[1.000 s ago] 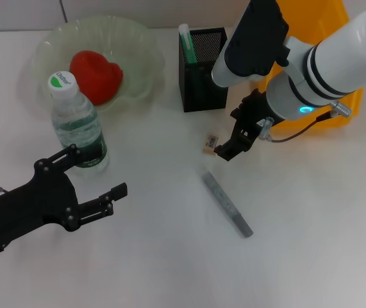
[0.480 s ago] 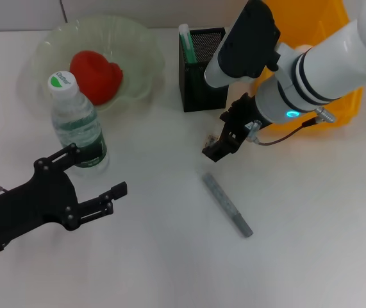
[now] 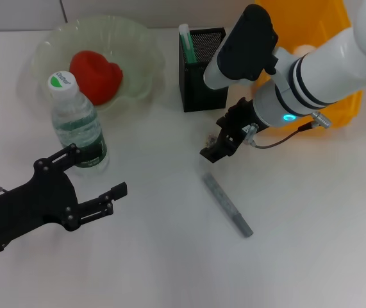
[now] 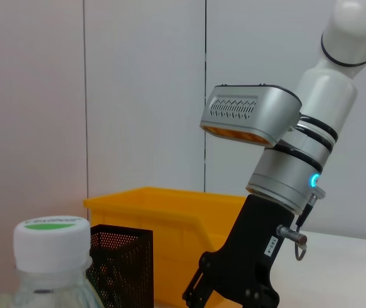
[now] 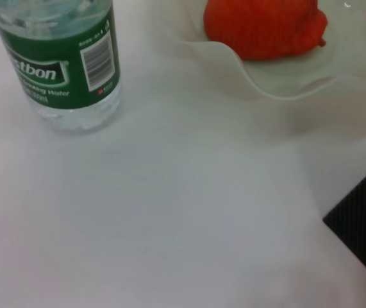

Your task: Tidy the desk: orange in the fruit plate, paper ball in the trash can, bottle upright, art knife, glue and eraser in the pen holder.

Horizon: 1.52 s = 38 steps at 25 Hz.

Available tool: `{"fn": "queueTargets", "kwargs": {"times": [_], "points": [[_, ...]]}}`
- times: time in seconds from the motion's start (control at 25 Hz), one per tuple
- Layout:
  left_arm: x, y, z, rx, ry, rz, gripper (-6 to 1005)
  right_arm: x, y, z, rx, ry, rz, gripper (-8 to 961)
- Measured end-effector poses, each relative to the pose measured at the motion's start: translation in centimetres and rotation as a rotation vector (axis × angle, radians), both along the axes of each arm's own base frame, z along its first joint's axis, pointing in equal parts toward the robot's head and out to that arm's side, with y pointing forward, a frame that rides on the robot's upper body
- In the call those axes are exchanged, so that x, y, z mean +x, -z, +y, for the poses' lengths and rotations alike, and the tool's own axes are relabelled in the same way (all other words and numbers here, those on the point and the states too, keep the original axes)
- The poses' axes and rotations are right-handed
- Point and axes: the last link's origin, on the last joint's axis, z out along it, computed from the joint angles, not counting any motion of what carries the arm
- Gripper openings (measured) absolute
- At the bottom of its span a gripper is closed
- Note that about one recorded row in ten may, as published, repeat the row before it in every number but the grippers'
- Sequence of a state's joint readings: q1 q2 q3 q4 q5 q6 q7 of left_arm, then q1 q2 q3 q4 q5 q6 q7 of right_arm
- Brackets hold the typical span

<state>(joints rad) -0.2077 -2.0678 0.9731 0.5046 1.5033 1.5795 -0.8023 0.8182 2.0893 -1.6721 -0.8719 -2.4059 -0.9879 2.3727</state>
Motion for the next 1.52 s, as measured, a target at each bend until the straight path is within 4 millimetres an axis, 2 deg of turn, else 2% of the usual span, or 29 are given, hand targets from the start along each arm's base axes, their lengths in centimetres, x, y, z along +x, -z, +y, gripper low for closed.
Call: {"fn": "queueTargets", "kwargs": {"times": [0.24, 0.44, 0.56, 0.76, 0.92, 1.08, 1.32, 1.52], "points": [[0.0, 0.0, 0.0, -0.001, 0.0, 0.0, 813, 0.5, 0.2, 0.2, 0.005, 0.015, -0.007, 754], [0.0, 0.0, 0.0, -0.001, 0.0, 0.001, 813, 0.4, 0.2, 0.3, 0.01, 0.015, 0.004, 554], [0.0, 0.0, 0.0, 0.0, 0.0, 0.002, 813, 0.5, 0.3, 0.4, 0.011, 0.018, 0.007, 369], [0.0, 0.0, 0.1, 0.0, -0.001, 0.002, 813, 0.3, 0.3, 0.3, 0.006, 0.021, 0.024, 369], [0.0, 0.0, 0.0, 0.0, 0.0, 0.001, 813, -0.6, -0.5, 0.1, 0.004, 0.017, 0.055, 368], [0.0, 0.0, 0.0, 0.001, -0.001, 0.0, 813, -1.9, -2.5, 0.0, 0.022, 0.022, 0.122, 367], [0.0, 0.0, 0.0, 0.001, -0.001, -0.002, 813, -4.4, -8.1, 0.2, 0.147, -0.042, 0.237, 366], [0.0, -0.1, 0.0, 0.003, 0.0, -0.002, 813, -4.3, -11.8, 1.8, 0.283, -0.07, 0.295, 358]]}}
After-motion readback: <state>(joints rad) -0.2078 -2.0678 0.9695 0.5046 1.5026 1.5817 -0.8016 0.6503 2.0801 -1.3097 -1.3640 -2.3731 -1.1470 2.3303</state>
